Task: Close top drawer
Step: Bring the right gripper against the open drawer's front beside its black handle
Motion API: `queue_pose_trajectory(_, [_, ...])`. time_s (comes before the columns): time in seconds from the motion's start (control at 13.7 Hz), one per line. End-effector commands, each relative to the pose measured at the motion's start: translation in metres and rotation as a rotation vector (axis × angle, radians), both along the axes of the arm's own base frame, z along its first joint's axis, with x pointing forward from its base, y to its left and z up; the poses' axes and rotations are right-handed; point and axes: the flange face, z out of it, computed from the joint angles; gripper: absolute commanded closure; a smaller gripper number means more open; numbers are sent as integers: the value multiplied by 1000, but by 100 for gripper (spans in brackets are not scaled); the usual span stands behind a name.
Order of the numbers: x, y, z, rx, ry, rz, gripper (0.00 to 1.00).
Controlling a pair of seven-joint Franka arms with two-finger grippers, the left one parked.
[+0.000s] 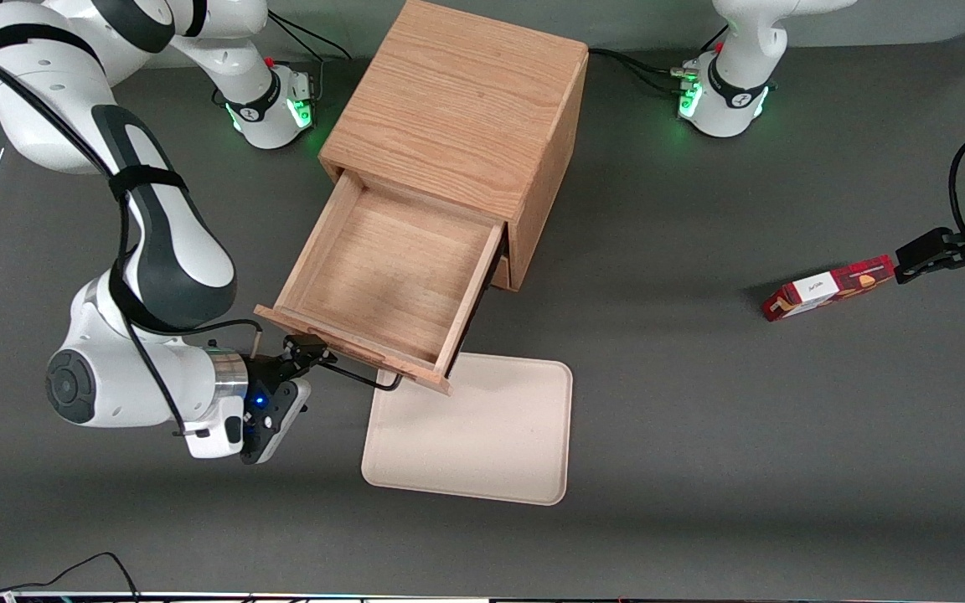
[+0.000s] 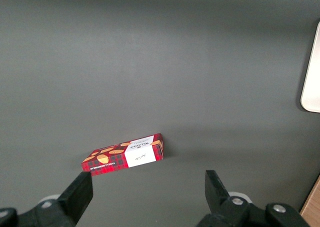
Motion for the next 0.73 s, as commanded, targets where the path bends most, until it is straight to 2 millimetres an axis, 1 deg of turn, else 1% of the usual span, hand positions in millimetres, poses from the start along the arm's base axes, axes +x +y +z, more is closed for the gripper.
queue_pose_trajectory(0.0, [4, 8, -9, -23, -7, 27, 0])
queue_pose_trajectory(0.22, [4, 8, -16, -30, -2, 28, 0])
queue_pose_trajectory(0.29, [2, 15, -16, -32, 0, 31, 0])
queue_pose_trajectory(0.51, [1, 16, -16, -61, -10, 40, 0])
queue_pose_trajectory(0.66, [-2, 25, -15, -70, -5, 31, 0])
